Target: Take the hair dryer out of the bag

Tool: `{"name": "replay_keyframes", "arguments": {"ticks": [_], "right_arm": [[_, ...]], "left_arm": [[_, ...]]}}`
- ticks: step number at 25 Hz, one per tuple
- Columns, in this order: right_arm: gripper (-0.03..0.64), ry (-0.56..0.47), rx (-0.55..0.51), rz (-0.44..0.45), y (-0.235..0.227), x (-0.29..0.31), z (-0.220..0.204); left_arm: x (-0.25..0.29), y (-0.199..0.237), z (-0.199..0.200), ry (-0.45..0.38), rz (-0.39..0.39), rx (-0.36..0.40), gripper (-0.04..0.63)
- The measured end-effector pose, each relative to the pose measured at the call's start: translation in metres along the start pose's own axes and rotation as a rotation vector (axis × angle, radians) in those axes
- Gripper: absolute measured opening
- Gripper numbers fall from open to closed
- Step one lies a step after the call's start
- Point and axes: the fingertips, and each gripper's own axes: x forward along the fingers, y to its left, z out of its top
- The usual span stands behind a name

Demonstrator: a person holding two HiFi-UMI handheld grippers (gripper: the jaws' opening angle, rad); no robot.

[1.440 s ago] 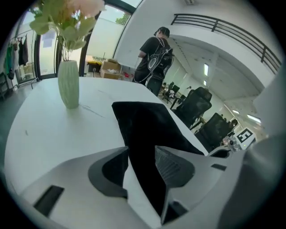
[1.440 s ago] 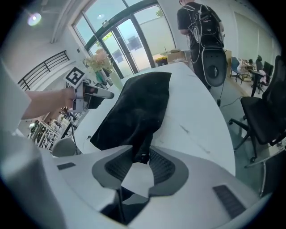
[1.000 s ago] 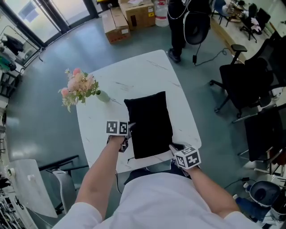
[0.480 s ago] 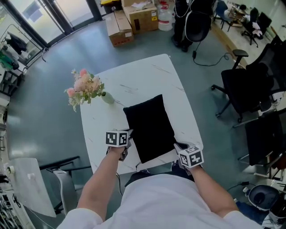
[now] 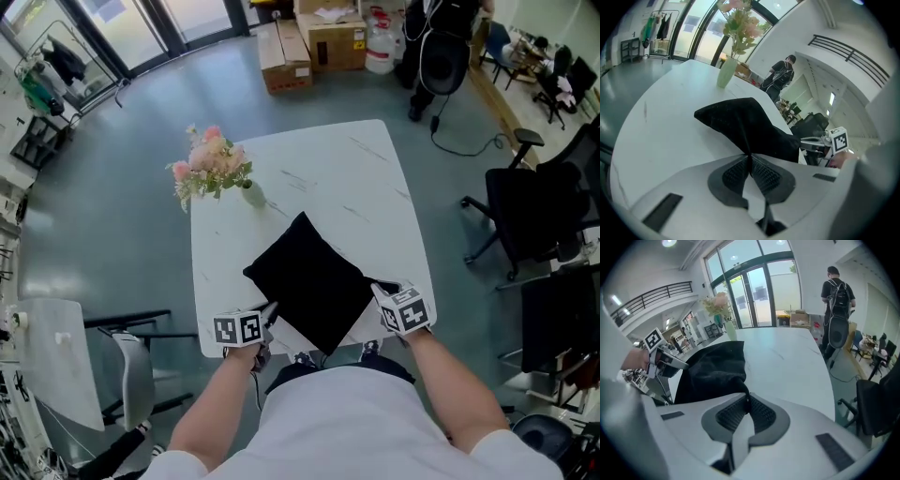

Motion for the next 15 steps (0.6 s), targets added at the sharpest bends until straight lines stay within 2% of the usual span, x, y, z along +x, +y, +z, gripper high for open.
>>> {"name": "replay_keyframes", "arguments": {"ticks": [3,7,9,12,15], "right_arm": [[0.037,0.000,-0.061,0.015,0.008,0.013,0.021],[0.037,0.013,-0.156,0.034,0.021,0.032,0.046],[0.037,0.023,-0.213,0.045,0.028,0.044,0.056],[0.037,0.024,-0.303,0.046,0.035,0.061,0.072],[0.037,0.000,-0.354,0.018,0.034,0.069,0.090]], "left_arm": [[-0.018,0.005,-0.016,-0.075,0.015,-0.108,0.028],[-0.037,0.011,-0.041,-0.201,-0.005,-0.339,0.028],[-0.043,0.012,-0.053,-0.229,-0.015,-0.394,0.028],[-0.046,0.005,-0.064,-0.229,-0.036,-0.375,0.029],[-0.043,-0.010,-0.067,-0.197,-0.065,-0.286,0.029]]}}
